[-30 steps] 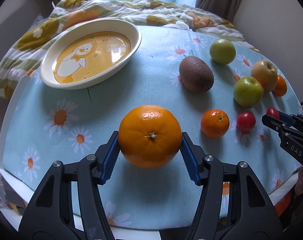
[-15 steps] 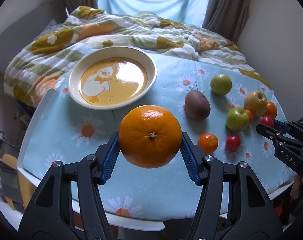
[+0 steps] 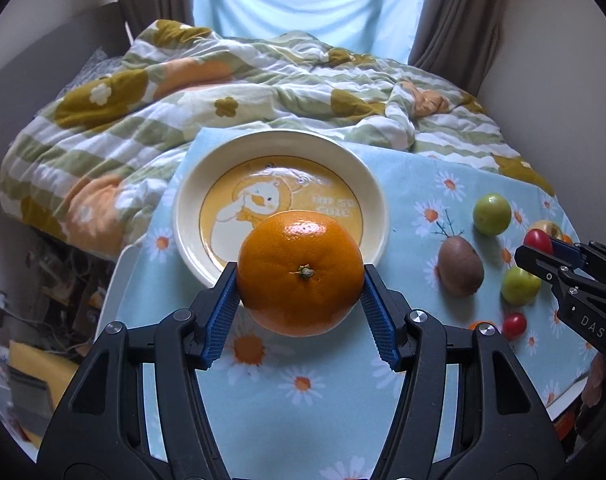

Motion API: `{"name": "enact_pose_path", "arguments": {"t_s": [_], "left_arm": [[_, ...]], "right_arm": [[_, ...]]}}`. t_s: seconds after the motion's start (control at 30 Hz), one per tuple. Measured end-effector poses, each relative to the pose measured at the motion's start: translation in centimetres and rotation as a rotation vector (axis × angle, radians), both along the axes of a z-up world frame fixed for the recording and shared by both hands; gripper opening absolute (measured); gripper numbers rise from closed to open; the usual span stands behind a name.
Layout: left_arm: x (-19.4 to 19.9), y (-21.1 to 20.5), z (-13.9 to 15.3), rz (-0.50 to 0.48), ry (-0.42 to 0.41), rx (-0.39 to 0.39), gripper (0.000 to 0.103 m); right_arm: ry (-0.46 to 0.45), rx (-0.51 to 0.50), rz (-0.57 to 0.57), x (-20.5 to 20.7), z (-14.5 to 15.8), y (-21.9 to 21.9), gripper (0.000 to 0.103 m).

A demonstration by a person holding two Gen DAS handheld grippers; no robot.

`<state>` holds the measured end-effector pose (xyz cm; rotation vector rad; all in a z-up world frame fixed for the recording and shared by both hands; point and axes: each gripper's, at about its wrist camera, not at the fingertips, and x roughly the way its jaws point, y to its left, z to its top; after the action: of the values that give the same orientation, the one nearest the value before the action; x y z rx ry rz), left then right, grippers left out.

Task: Organize fruits
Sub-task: 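Place the orange in the white duck bowl with the left gripper while the right carries the tomato toward it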

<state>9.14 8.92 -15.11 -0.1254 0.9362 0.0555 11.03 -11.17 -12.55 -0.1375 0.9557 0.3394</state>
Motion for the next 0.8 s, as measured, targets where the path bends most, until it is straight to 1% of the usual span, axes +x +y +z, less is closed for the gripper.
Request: {"name": "enact_pose_path", "arguments": {"t_s": [0.23, 0.47, 0.6, 0.8], "left_arm": [[4.5, 3.5, -0.4, -0.071, 0.011, 0.023, 0.065], [9.1, 5.7, -1.7, -0.145, 0.036, 0.012, 0.065], [11.5, 5.7, -3.1, -0.203, 0.063, 0.006, 0.065], [13.9, 4.6, -4.7, -0.296, 0.077, 0.05, 0.066]], "right_arm": [[0.005, 0.035, -0.043, 2.3, 0.2, 4.6, 0.028], [0.012, 0.036, -0.093, 4.5, 0.2, 7.4, 0.028], [0.021, 0.029, -0.14, 5.5, 0.1, 7.9, 0.028], [0.041, 0.02, -0.201, 6.8, -0.4, 8.1, 0.028]]}}
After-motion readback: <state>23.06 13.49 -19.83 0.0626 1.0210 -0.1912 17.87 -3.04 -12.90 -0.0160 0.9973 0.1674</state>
